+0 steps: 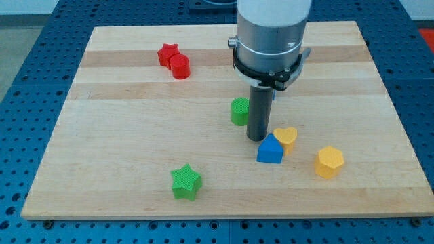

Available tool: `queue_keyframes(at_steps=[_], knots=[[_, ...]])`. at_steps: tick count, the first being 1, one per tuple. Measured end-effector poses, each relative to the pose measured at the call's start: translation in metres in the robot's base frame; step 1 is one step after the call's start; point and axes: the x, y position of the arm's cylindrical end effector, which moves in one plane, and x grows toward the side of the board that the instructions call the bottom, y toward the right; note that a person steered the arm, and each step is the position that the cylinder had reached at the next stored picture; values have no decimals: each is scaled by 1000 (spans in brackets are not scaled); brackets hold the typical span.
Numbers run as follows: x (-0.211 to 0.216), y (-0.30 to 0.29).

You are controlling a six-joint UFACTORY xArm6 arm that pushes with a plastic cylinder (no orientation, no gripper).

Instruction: Push the green circle diagonally top left to the blue triangle

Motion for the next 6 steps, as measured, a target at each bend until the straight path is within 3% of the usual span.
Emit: queue_keyframes(at_steps=[3,6], knots=[[-42,0],[-42,-88]])
